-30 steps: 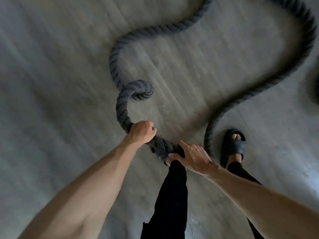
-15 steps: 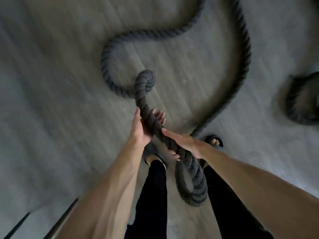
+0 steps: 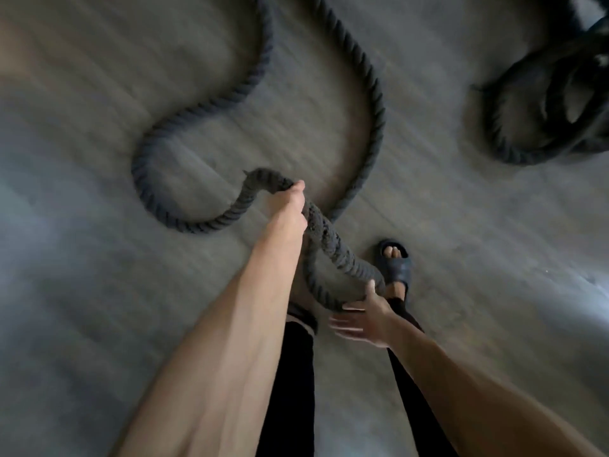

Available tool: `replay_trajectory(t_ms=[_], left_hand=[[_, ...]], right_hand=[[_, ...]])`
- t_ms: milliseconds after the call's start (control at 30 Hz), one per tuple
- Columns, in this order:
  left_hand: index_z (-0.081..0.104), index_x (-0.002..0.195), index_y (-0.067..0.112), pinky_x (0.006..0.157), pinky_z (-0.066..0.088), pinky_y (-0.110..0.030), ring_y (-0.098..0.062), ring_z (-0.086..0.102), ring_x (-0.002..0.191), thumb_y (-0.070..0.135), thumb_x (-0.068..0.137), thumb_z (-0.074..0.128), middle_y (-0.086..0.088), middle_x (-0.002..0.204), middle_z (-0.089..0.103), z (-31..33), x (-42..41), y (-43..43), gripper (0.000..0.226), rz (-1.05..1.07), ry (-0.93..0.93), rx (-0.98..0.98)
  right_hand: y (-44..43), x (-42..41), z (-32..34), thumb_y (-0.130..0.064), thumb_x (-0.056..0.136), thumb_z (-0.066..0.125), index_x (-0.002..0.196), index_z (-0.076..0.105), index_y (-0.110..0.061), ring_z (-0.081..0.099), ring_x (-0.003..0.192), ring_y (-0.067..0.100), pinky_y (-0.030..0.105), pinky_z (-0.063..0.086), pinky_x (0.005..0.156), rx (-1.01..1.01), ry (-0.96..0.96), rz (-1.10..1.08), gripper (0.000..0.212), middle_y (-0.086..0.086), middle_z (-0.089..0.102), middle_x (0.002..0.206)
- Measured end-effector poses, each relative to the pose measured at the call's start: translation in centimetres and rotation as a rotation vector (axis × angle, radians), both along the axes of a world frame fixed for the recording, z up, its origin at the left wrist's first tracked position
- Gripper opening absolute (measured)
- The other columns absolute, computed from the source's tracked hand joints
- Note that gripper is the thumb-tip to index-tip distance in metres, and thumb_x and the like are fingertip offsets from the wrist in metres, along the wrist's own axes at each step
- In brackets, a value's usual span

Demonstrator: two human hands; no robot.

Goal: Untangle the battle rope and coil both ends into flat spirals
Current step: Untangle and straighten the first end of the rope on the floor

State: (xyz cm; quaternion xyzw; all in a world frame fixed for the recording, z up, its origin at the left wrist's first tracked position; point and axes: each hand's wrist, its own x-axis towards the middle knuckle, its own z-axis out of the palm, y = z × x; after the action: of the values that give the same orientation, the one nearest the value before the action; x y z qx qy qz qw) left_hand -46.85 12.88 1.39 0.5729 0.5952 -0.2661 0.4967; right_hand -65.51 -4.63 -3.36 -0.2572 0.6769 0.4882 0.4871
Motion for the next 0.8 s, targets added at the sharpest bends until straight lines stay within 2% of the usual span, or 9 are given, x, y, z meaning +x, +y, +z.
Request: replay_trajectory(t_ms=[67, 133, 200, 300, 400, 467, 567, 700, 800], left_hand=[[0.049, 0.135, -0.003, 0.096, 0.052, -0.043, -0.032, 0.057, 0.122, 0.039, 0.087, 0.07, -0.015, 0.139, 0.054, -0.4, -0.7, -0.4, 0.067, -0.196, 0.007, 0.119], [0.05, 0.132, -0.005, 0.092, 0.054, -0.047, -0.034, 0.058, 0.119, 0.038, 0.085, 0.071, -0.019, 0.136, 0.055, -0.5, -1.3, -0.2, 0.067, -0.296, 0.006, 0.179], [0.052, 0.131, -0.004, 0.081, 0.056, -0.041, -0.033, 0.059, 0.118, 0.04, 0.084, 0.071, -0.018, 0.135, 0.057, -0.4, -1.5, 0.2, 0.067, -0.404, 0.042, 0.181], [0.058, 0.126, 0.003, 0.055, 0.049, -0.034, -0.031, 0.064, 0.105, 0.038, 0.084, 0.071, -0.013, 0.125, 0.063, 0.0, -0.5, 0.6, 0.056, -0.485, 0.105, 0.112], [0.06, 0.105, 0.01, 0.047, 0.048, -0.029, -0.026, 0.064, 0.073, 0.033, 0.084, 0.071, -0.012, 0.099, 0.067, 0.5, 0.6, 1.0, 0.033, -0.488, 0.183, -0.005], [0.059, 0.094, 0.013, 0.046, 0.048, -0.028, -0.024, 0.061, 0.067, 0.031, 0.085, 0.069, -0.011, 0.09, 0.064, 0.5, 0.8, 1.1, 0.023, -0.463, 0.251, -0.051], [0.057, 0.093, 0.012, 0.046, 0.049, -0.032, -0.026, 0.062, 0.07, 0.031, 0.089, 0.065, -0.013, 0.092, 0.064, -0.2, 0.4, 0.7, 0.021, -0.349, 0.31, -0.109], [0.056, 0.111, 0.007, 0.068, 0.052, -0.046, -0.034, 0.064, 0.089, 0.031, 0.098, 0.057, -0.02, 0.114, 0.06, -1.8, -0.8, -1.3, 0.027, -0.271, 0.32, -0.144], [0.051, 0.127, -0.001, 0.087, 0.053, -0.058, -0.043, 0.063, 0.107, 0.025, 0.1, 0.054, -0.023, 0.124, 0.06, -1.9, -1.1, -3.1, 0.037, -0.553, 0.288, 0.05]], right_hand=[[0.7, -0.4, -0.1, -0.078, 0.094, 0.019, 0.134, 0.041, 0.005, 0.066, 0.11, 0.048, 0.057, 0.055, 0.091, 0.015, -0.136, -0.388, 0.094, 0.034, 0.064, 0.122], [0.5, 1.0, -0.9, -0.075, 0.096, 0.022, 0.15, 0.03, 0.002, 0.045, 0.137, 0.046, 0.058, 0.035, 0.115, -0.069, -0.189, -0.573, 0.094, 0.029, 0.043, 0.151], [0.0, 2.9, -2.0, -0.069, 0.099, 0.025, 0.156, 0.026, -0.002, 0.032, 0.148, 0.039, 0.052, 0.026, 0.121, -0.15, -0.201, -0.656, 0.088, 0.023, 0.03, 0.16], [0.1, 3.7, -2.2, -0.065, 0.102, 0.026, 0.135, 0.052, -0.004, 0.066, 0.117, 0.025, 0.042, 0.044, 0.106, -0.193, -0.2, -0.734, 0.073, 0.025, 0.066, 0.124], [-0.7, 4.3, -2.2, -0.076, 0.095, 0.025, 0.138, 0.054, -0.006, 0.058, 0.121, 0.034, 0.047, 0.046, 0.099, -0.187, -0.256, -0.802, 0.087, 0.019, 0.057, 0.136], [-2.5, 6.4, -1.9, -0.081, 0.091, 0.028, 0.131, 0.058, -0.006, 0.062, 0.099, 0.035, 0.047, 0.053, 0.08, -0.164, -0.35, -0.846, 0.09, 0.014, 0.059, 0.122], [-5.9, 11.6, -1.1, -0.068, 0.093, 0.05, 0.137, 0.046, -0.011, 0.068, 0.09, 0.04, 0.053, 0.057, 0.077, -0.217, -0.421, -0.962, 0.072, 0.018, 0.063, 0.119], [-9.6, 17.0, 0.7, -0.038, 0.096, 0.062, 0.093, 0.055, -0.007, 0.062, 0.05, 0.019, 0.027, 0.053, 0.047, -0.239, -0.617, -0.557, 0.032, 0.009, 0.063, 0.069], [-11.2, 17.5, 1.3, -0.036, 0.097, 0.062, 0.109, 0.054, -0.006, 0.069, 0.076, 0.029, 0.03, 0.054, 0.064, -0.517, -0.731, 0.268, 0.033, 0.019, 0.066, 0.099]])
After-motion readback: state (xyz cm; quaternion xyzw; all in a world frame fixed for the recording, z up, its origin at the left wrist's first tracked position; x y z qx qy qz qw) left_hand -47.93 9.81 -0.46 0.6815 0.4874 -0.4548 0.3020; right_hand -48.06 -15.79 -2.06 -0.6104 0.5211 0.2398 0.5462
